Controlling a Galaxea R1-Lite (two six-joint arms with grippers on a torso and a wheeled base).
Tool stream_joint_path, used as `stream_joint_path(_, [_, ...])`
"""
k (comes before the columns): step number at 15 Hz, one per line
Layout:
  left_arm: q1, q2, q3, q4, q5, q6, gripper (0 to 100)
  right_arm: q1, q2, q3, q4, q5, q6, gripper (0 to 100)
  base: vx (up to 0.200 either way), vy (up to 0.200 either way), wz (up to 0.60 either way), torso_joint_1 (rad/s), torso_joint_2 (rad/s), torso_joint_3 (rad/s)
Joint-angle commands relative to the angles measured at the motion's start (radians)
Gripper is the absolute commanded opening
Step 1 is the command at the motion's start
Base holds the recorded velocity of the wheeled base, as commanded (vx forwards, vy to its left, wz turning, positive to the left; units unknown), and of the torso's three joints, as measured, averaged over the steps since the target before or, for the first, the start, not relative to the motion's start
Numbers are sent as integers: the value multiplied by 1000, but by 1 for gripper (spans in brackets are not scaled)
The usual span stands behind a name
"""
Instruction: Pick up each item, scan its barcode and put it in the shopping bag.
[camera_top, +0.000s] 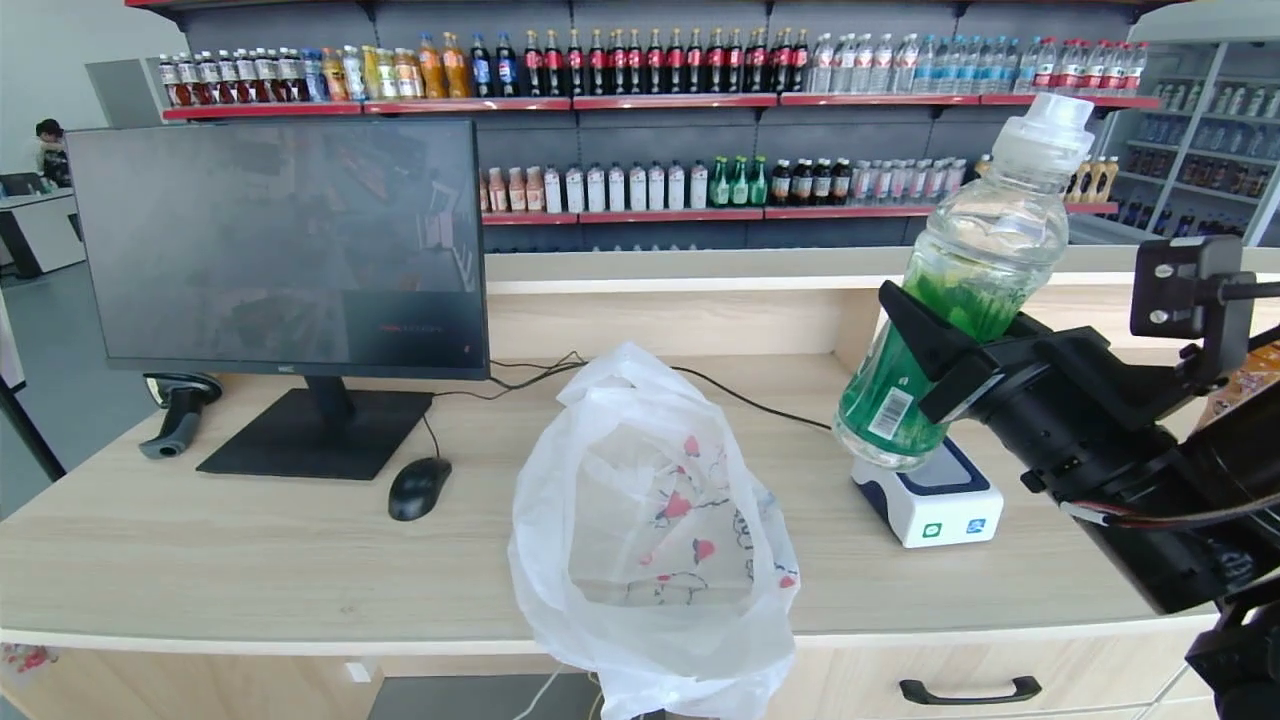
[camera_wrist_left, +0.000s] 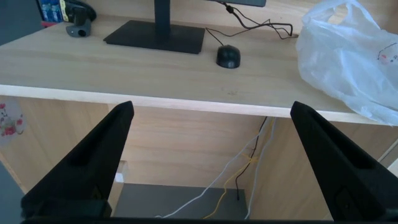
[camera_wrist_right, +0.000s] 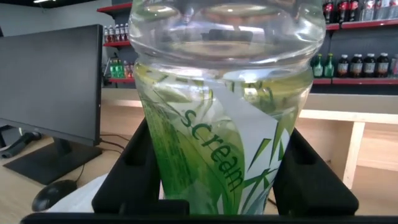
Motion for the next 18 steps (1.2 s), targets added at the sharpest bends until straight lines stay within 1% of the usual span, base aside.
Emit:
stream_joint_path(1, [0,0,0,0,0,0,100,3,6,1,2,-2,0,0,0,0,0,0,0,0])
stream_joint_path(3, [0,0,0,0,0,0,100,20,9,-3,2,-2,-2,0,0,0,0,0,0,0])
stream_joint_path(6, [0,0,0,0,0,0,100,40,11,0,2,-2,-3,0,0,0,600,1,2,5])
stream_joint_path(9, [0,0,0,0,0,0,100,40,17,1,2,-2,-3,0,0,0,600,6,-1,1])
stream_joint_path(11, [0,0,0,0,0,0,100,40,17,3,2,-2,-3,0,0,0,0,0,0,0])
stream_joint_path(12, [0,0,0,0,0,0,100,42,17,29,2,0,-9,0,0,0,0,0,0,0])
stream_joint_path(14, [0,0,0,0,0,1,100,88,34,41,2,0,-17,0,0,0,0,0,0,0])
stream_joint_path(18, [0,0,0,-2,0,1,100,132,153,25,2,-2,-13,0,0,0,0,0,0,0])
